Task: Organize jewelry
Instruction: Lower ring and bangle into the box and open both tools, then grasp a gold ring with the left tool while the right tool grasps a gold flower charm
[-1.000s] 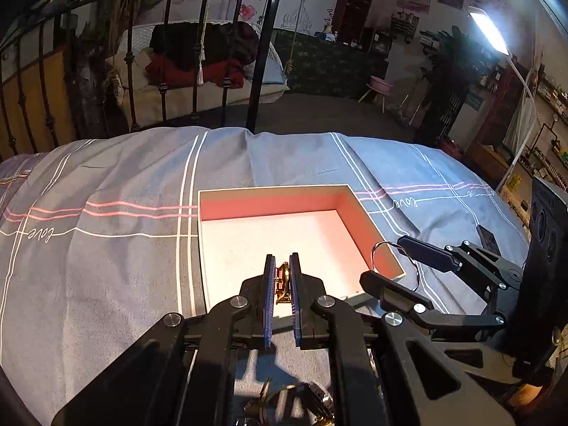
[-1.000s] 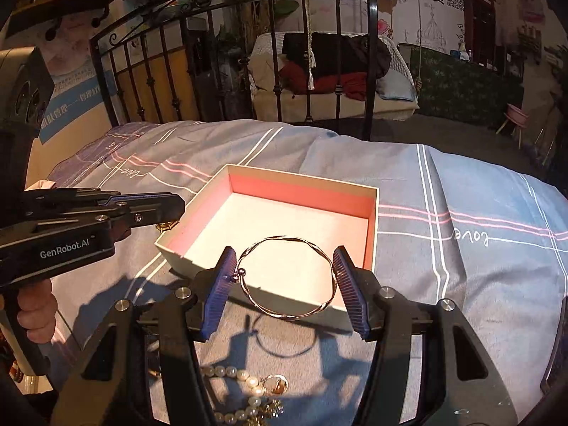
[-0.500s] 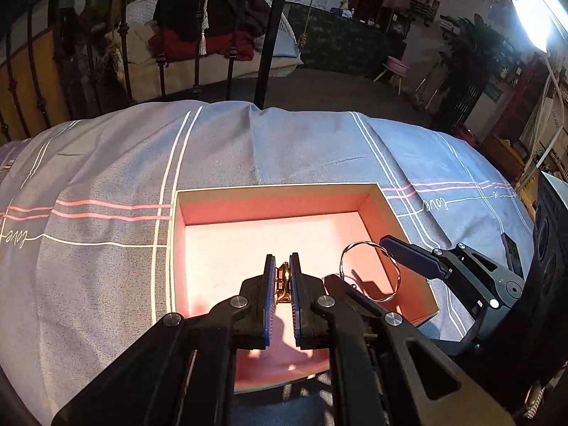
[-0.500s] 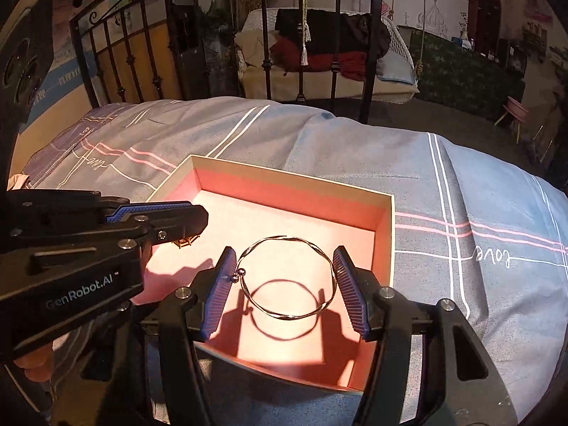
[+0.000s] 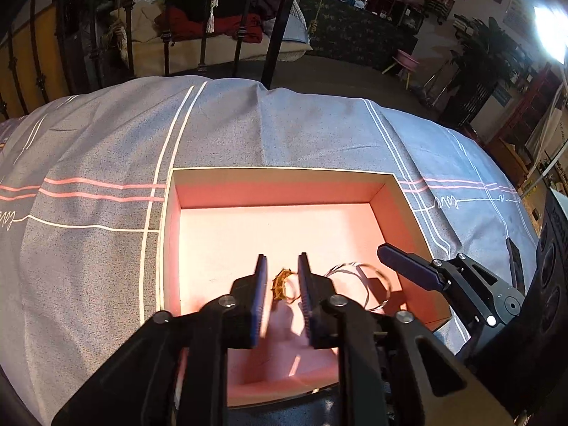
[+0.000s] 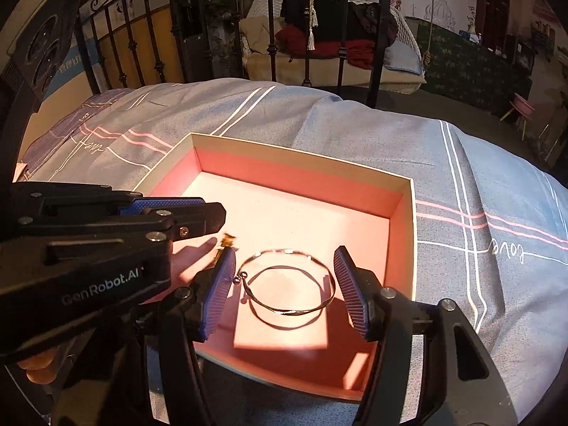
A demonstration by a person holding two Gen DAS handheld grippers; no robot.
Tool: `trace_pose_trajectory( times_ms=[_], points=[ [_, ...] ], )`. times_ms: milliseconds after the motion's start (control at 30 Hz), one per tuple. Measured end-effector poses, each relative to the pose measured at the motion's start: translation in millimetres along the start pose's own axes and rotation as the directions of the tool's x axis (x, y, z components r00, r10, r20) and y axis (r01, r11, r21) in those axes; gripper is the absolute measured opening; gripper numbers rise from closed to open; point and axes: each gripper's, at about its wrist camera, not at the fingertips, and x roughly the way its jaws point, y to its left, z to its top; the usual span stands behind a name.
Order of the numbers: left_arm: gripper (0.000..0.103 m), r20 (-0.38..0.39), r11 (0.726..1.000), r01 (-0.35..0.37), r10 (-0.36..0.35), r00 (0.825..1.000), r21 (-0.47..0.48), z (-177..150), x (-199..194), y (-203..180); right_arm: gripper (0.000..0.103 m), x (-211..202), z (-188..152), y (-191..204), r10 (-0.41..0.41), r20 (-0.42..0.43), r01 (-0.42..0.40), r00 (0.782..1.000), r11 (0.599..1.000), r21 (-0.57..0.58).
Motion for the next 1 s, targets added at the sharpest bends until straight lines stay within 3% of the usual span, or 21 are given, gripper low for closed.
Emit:
trace_pose_trajectory(
  times_ms=[67, 133, 233, 400, 500, 633, 800, 1000],
  points=[
    [0.056, 0.036, 1.0, -0.004, 0.004, 0.999, -0.007, 1, -9, 1, 0.067, -5, 0, 1, -0.006, 0.016, 0.006, 1.0, 1.0, -0.006],
    [0.06, 0.064, 1.0, 0.0, 0.0, 0.998, -0.002, 2, -20, 1, 0.071, -13, -1, 0, -0.014, 0.041, 0.014, 0.999, 1.0, -0.002],
    [0.073, 0.118, 0.999, 0.011, -0.007, 0.993, -0.035, 2, -41, 6, 0.084, -39, -1, -7, -0.054, 0.122, 0.049, 0.991, 0.998, 0.04],
    [0.088, 0.198, 0.997, -0.005, 0.021, 0.98, -0.079, -11, -78, 22, 0.095, -94, -14, -31, -0.185, 0.245, 0.151, 0.952, 0.977, 0.151],
    [0.091, 0.216, 0.994, 0.015, 0.008, 0.976, -0.104, -29, -93, 32, 0.096, -115, -30, -45, -0.214, 0.252, 0.165, 0.944, 0.965, 0.203],
    [0.091, 0.139, 0.995, 0.017, -0.003, 0.99, -0.1, -62, -94, 38, 0.096, -126, -57, -53, -0.166, 0.221, 0.114, 0.961, 0.966, 0.231],
    [0.094, 0.088, 0.993, 0.017, -0.007, 0.996, -0.114, -108, -89, 39, 0.095, -121, -97, -32, -0.071, 0.16, 0.039, 0.985, 0.979, 0.198],
    [0.094, 0.072, 0.995, -0.05, 0.057, 0.996, -0.088, -141, -89, 45, 0.091, -113, -134, -3, -0.003, 0.111, -0.013, 0.994, 0.989, 0.144]
  ],
)
